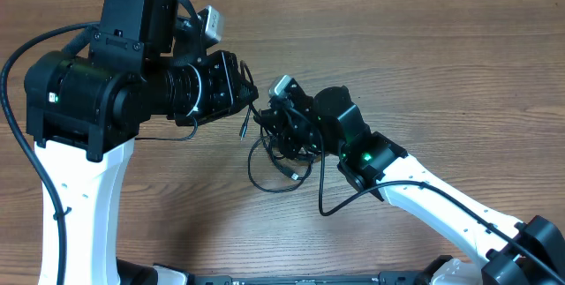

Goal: Untangle cables

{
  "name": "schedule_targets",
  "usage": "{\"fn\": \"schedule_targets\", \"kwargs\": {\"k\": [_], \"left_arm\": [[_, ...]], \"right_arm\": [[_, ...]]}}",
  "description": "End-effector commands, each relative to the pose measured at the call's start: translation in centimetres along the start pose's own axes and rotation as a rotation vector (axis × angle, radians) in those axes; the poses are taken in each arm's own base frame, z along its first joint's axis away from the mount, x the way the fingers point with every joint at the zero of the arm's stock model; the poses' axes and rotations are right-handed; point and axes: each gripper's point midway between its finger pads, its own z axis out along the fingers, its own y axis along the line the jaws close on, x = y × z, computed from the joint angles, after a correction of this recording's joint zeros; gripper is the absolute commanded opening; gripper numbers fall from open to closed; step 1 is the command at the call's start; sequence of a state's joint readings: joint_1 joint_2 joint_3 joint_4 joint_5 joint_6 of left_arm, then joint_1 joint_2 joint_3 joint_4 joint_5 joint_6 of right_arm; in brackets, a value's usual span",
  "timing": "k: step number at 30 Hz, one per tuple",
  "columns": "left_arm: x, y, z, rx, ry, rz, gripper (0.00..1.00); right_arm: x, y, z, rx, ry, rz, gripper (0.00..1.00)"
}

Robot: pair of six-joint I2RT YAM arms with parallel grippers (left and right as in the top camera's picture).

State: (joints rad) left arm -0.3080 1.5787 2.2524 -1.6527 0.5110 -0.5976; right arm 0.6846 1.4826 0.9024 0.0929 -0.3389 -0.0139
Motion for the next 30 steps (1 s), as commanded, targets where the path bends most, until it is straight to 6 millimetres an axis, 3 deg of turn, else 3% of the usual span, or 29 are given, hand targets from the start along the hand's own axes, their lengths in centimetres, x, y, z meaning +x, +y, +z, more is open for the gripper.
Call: {"fn": "schedule_targets", "kwargs": {"k": [1, 3, 5, 6, 7, 8, 15, 20, 25, 30], "left_arm": [[-0.4, -0.1, -0.3, -0.013, -0.029, 0.007, 0.14], [-0.9, 0.7, -0.3, -0.055, -0.056, 0.005, 0.28], [-1.3, 1.5, -0.4, -0.102, -0.085, 0.003, 0.47], [-1.6, 1.9, -0.5, -0.127, -0.1, 0.002, 0.64], [-1.8, 2.3, -0.6, -0.152, -0.113, 0.001, 0.87], [-1.9, 2.7, -0.6, -0.171, -0.121, -0.002, 0.97], [-2.4, 3.8, -0.9, -0.234, -0.157, -0.008, 1.0], [-2.4, 3.8, -0.9, -0.235, -0.155, -0.008, 1.0], [-2.1, 4.1, -0.6, -0.247, -0.13, -0.004, 0.99], [-1.8, 4.1, 0.6, -0.258, -0.076, 0.106, 0.97]], "right_arm": [[-0.6, -1.3, -0.4, 0.084, -0.027, 0.136, 0.04], [-0.8, -2.3, -0.6, 0.145, -0.047, 0.22, 0.04], [-1.3, -3.0, -1.0, 0.187, -0.073, 0.267, 0.04], [-1.7, -3.1, -1.3, 0.199, -0.087, 0.274, 0.04], [-2.3, -3.3, -1.8, 0.216, -0.108, 0.281, 0.04], [-2.8, -3.4, -2.2, 0.229, -0.127, 0.282, 0.04], [-7.4, -2.8, -6.6, 0.265, -0.281, 0.262, 0.04], [-10.3, -1.6, -9.7, 0.224, -0.394, 0.342, 0.04], [-12.7, -0.6, -11.8, 0.167, -0.501, 0.438, 0.04], [-14.9, 0.1, -13.4, 0.102, -0.6, 0.519, 0.04]]}}
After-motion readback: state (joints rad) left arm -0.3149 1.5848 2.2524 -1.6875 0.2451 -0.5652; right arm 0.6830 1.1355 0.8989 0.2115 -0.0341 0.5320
